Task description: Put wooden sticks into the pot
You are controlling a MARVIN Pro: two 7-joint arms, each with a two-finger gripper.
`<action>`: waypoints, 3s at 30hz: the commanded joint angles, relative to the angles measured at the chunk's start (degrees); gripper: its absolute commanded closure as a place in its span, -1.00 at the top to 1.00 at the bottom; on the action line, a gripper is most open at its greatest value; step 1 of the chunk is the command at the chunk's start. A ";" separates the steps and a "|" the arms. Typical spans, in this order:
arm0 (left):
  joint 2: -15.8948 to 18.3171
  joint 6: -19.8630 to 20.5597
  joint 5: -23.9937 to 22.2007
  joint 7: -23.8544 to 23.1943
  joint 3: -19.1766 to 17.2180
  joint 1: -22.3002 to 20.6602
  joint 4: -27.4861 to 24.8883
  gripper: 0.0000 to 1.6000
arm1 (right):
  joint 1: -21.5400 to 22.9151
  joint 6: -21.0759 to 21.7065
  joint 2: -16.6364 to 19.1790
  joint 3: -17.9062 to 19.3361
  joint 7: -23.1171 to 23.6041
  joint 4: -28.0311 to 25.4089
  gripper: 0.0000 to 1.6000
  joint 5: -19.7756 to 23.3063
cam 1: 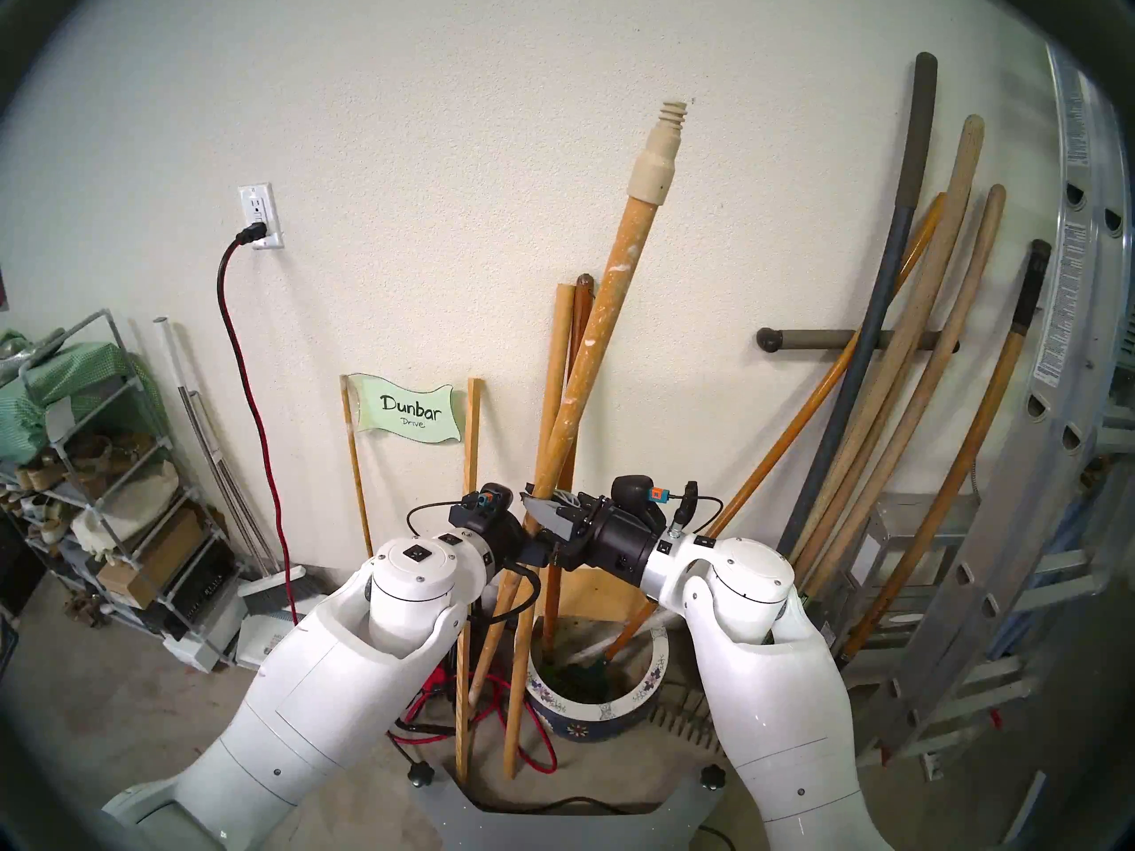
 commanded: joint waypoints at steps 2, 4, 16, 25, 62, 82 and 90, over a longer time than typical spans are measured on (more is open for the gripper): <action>-0.81 -0.45 -0.41 0.89 -1.20 -0.76 -0.88 1.00 | 4.60 -2.68 -1.06 -2.63 -4.71 3.41 -1.00 -1.58; -0.81 -0.45 -0.41 0.89 -1.20 -0.76 -0.88 1.00 | 4.60 -2.68 -1.06 -2.63 -4.71 3.41 -1.00 -1.58; -0.10 1.42 -3.03 -0.07 -2.91 0.08 -3.26 1.00 | 10.37 -2.59 -2.43 -3.55 -7.88 8.18 -1.00 -1.56; -1.74 3.59 -5.78 -1.77 -3.50 -1.23 -0.56 1.00 | 12.76 -1.46 -3.77 -2.20 -7.09 10.13 -1.00 -0.23; -5.47 14.20 -7.47 4.65 -3.32 -5.13 3.74 1.00 | 15.78 -1.38 -4.54 -0.09 -7.03 12.83 -1.00 0.25; -5.96 16.20 -7.72 6.70 -2.93 -5.61 3.59 1.00 | 16.61 -1.08 -4.33 -0.02 -6.72 13.07 -1.00 0.21; -4.98 18.29 -8.16 5.54 -2.06 -7.19 4.67 1.00 | 16.46 -0.88 -4.15 -0.27 -6.76 12.58 -1.00 -0.19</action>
